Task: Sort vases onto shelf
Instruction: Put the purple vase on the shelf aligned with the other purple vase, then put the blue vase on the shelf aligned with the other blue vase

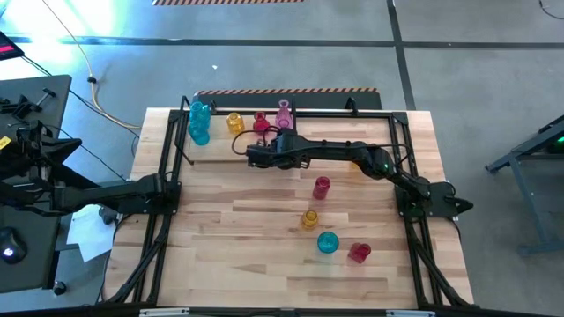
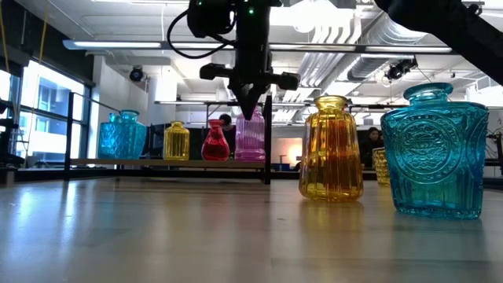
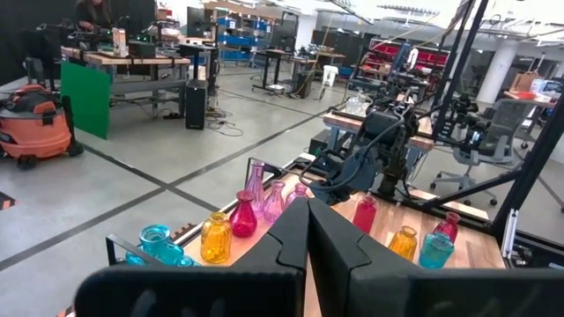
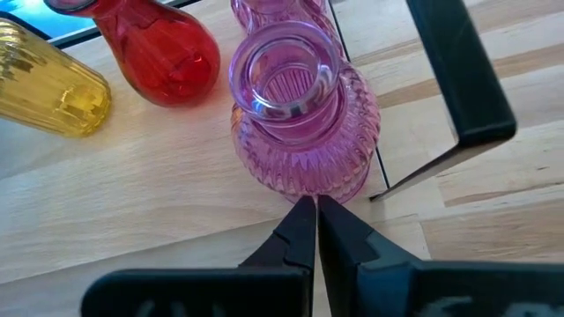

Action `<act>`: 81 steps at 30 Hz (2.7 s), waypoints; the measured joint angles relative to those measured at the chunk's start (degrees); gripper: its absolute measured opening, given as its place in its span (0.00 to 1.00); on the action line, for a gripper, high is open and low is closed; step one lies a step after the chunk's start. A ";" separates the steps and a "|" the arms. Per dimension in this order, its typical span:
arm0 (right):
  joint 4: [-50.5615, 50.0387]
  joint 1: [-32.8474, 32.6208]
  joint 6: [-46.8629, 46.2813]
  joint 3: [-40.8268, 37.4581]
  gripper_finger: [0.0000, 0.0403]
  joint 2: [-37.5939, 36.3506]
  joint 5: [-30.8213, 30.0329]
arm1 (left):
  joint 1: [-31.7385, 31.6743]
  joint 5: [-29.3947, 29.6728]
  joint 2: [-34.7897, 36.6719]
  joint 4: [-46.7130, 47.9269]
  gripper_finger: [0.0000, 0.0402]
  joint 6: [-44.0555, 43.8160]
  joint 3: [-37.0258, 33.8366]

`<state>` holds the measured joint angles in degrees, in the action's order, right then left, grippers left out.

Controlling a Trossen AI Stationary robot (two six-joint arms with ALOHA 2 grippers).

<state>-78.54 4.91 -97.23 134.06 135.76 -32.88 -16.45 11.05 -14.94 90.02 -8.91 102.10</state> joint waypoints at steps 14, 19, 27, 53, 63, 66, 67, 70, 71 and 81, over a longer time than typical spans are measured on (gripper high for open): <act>-0.84 0.45 0.18 0.00 0.00 0.00 0.02 | 0.00 -0.02 0.00 0.00 0.00 -1.02 0.00; -1.01 0.48 0.20 0.00 0.00 0.00 0.02 | 0.00 -0.06 0.00 0.00 0.00 -1.50 0.00; -1.01 -0.37 0.14 0.00 0.00 0.00 0.82 | 0.00 -0.66 0.00 0.00 0.00 -1.48 -0.02; 5.92 -6.48 46.54 0.98 0.00 -16.63 7.75 | 5.81 -11.16 -8.03 -13.30 0.00 -0.75 -13.60; -10.20 -1.67 66.07 -2.00 0.00 -22.86 15.35 | 4.46 -15.57 -20.67 -42.25 0.00 3.54 -24.21; -11.37 -1.81 69.99 -2.49 0.00 -24.49 17.13 | 4.48 -16.78 -25.63 -42.80 0.00 3.30 -24.39; -11.64 -1.66 70.60 -2.90 0.00 -24.86 17.60 | 4.52 -17.93 -27.37 -42.65 0.00 3.13 -24.44; -10.77 -1.47 72.62 -4.06 0.00 -25.98 20.95 | 4.57 -21.19 -31.44 -42.72 0.00 3.15 -24.48; -11.37 -1.56 72.73 -4.05 0.00 -26.11 22.24 | 4.57 -21.49 -32.91 -42.88 0.00 3.14 -24.42; -11.30 -8.98 65.34 -15.16 0.00 -27.56 33.53 | 4.85 -23.88 -43.29 -48.18 0.00 6.10 -24.35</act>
<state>-89.84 -4.07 -31.89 118.90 108.20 0.65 -11.60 -12.84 -58.23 41.84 -2.81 77.76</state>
